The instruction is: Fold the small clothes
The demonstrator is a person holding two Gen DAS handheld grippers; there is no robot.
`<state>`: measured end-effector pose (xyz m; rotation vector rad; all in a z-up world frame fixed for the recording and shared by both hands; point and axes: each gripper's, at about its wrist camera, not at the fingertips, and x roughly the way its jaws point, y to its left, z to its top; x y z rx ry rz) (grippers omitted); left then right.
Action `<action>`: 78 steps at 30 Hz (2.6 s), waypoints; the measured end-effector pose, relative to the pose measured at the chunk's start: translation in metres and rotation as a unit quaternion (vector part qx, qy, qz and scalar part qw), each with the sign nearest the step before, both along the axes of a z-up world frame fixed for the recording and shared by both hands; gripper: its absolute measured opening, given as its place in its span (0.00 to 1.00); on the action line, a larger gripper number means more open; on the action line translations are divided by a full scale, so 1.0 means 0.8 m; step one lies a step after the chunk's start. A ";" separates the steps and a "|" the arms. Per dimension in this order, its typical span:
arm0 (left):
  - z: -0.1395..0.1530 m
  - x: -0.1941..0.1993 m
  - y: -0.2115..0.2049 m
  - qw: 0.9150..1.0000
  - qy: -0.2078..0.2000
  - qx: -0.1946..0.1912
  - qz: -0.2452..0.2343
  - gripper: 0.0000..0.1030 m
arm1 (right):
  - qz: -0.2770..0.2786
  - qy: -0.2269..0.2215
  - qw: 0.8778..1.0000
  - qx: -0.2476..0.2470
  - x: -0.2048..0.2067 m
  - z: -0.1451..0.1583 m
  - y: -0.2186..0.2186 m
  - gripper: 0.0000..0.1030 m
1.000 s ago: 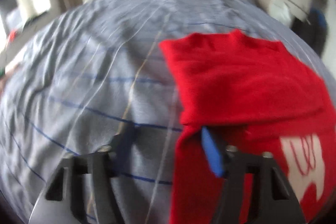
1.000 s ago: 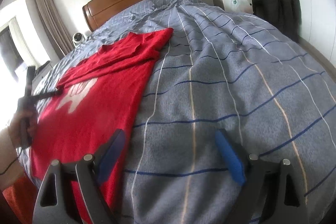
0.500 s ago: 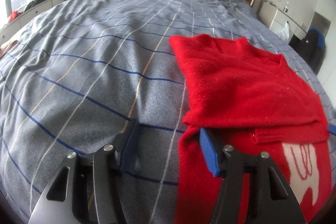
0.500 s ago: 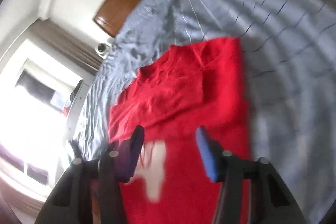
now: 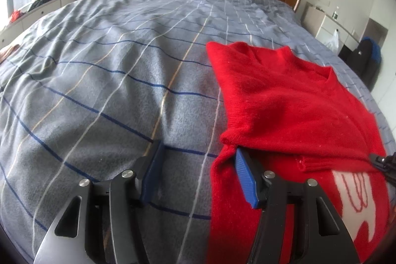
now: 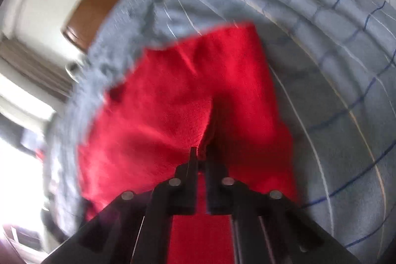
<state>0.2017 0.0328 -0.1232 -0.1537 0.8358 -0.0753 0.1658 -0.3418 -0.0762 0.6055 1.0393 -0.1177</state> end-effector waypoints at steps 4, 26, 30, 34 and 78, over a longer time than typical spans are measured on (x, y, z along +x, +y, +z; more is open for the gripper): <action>0.004 -0.001 0.002 1.000 0.005 -0.004 -0.005 0.59 | 0.023 -0.035 0.999 -0.027 -0.016 0.015 0.007 0.34; 0.007 -0.111 0.090 0.994 -0.030 0.096 0.045 0.95 | 0.070 -0.134 0.947 -0.285 -0.226 0.026 -0.049 0.73; -0.004 -0.114 0.108 0.996 -0.043 0.056 0.052 0.97 | 0.062 -0.120 0.949 -0.286 -0.223 0.010 -0.052 0.77; -0.005 -0.111 0.100 0.995 -0.043 0.078 0.053 0.98 | 0.058 -0.117 0.950 -0.282 -0.222 0.006 -0.053 0.81; -0.007 -0.115 0.102 0.994 -0.041 0.081 0.053 0.99 | 0.047 -0.115 0.958 -0.257 -0.223 -0.003 -0.066 0.87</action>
